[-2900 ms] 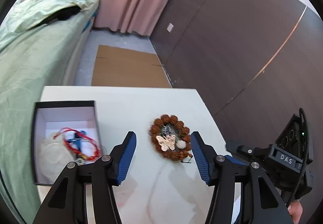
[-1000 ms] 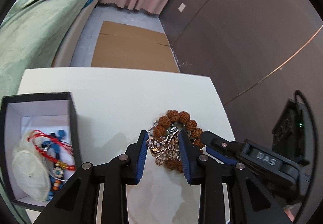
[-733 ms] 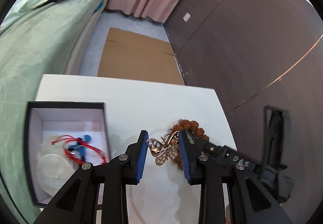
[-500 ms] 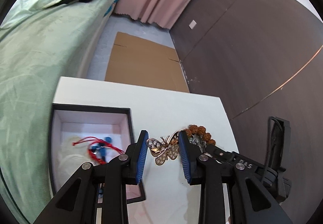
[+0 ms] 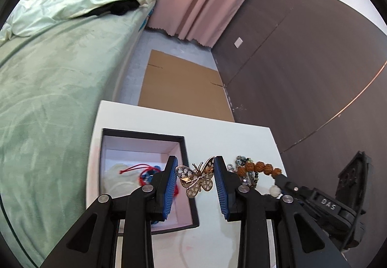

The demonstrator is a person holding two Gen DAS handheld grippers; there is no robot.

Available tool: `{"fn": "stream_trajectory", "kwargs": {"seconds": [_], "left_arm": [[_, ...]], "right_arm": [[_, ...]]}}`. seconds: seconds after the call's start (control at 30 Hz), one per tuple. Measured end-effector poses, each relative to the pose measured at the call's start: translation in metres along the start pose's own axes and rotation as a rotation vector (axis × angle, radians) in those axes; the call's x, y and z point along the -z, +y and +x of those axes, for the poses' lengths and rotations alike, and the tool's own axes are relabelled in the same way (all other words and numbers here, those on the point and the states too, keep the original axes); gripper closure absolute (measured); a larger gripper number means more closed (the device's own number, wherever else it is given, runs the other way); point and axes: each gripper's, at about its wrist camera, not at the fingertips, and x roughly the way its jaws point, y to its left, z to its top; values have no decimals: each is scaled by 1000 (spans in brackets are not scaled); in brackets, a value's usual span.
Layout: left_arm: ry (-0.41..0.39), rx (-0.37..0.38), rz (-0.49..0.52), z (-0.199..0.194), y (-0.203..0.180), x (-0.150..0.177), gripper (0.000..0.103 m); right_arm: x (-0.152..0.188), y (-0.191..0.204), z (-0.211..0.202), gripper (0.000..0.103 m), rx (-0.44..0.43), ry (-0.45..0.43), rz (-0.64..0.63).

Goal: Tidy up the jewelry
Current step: 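Lift the butterfly brooch into the box with the left tool while the right tool grasps the brown bead bracelet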

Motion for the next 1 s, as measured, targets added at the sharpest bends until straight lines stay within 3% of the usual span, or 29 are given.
{"fn": "stream_trajectory", "kwargs": {"seconds": [0.47,0.6,0.7,0.77,1.0], "left_arm": [[-3,-71,-17,-12,24,9,71],[17,-26,-72,-13,34,9,70],[28,-1,-109,-15,40,9,57],[14,-3,-119,-19,42,9,41],[-18,-7,-135,-32,48,5,40]], "right_arm": [[11,30,-22,75,-141,-83,-66],[14,35,-26,75,-176,-94,-70],[16,38,-28,75,-211,-98,-68],[17,41,-30,75,-236,-104,-75],[24,57,-28,75,-315,-105,-96]]}}
